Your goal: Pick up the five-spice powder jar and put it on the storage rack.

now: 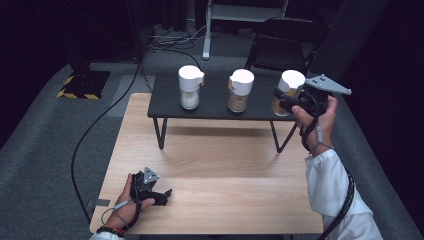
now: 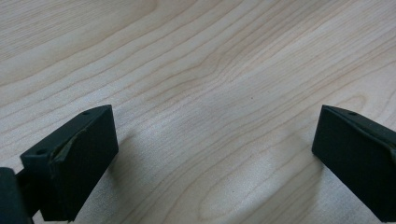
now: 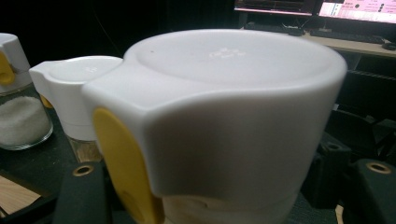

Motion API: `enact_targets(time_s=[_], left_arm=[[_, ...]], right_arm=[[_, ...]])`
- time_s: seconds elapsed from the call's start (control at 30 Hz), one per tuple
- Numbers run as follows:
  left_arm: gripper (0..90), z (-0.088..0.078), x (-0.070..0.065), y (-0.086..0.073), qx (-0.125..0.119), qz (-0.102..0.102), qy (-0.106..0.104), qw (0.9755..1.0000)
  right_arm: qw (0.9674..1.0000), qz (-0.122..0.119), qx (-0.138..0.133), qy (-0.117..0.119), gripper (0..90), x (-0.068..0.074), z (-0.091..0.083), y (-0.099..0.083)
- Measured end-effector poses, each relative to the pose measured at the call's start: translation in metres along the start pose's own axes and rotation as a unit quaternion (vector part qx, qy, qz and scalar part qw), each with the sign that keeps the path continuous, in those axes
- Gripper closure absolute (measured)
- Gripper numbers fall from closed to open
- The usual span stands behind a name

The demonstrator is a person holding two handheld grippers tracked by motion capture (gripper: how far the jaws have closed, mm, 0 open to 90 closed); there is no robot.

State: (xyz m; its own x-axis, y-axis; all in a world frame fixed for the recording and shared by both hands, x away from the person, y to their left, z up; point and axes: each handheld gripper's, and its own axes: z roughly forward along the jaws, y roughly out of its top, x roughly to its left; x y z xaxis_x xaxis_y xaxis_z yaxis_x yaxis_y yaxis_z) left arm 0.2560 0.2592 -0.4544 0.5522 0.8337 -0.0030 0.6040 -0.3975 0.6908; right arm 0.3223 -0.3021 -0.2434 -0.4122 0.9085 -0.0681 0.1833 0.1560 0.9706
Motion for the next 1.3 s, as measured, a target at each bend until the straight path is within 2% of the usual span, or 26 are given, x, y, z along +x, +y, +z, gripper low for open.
enact_targets(time_s=[0.23,0.77,1.3], left_arm=[[0.1,0.000,0.000,0.000,0.000,0.000,0.000,1.0000],[0.1,0.000,0.000,0.000,0.000,0.000,0.000,1.0000],[0.1,0.000,0.000,0.000,0.000,0.000,0.000,1.0000]], right_arm=[[0.9999,0.000,0.001,-0.011,29.6,0.001,0.012,0.002],[0.9998,0.002,0.007,-0.020,29.6,0.002,0.034,0.003],[0.9991,0.022,0.014,-0.032,29.6,-0.004,0.056,-0.005]])
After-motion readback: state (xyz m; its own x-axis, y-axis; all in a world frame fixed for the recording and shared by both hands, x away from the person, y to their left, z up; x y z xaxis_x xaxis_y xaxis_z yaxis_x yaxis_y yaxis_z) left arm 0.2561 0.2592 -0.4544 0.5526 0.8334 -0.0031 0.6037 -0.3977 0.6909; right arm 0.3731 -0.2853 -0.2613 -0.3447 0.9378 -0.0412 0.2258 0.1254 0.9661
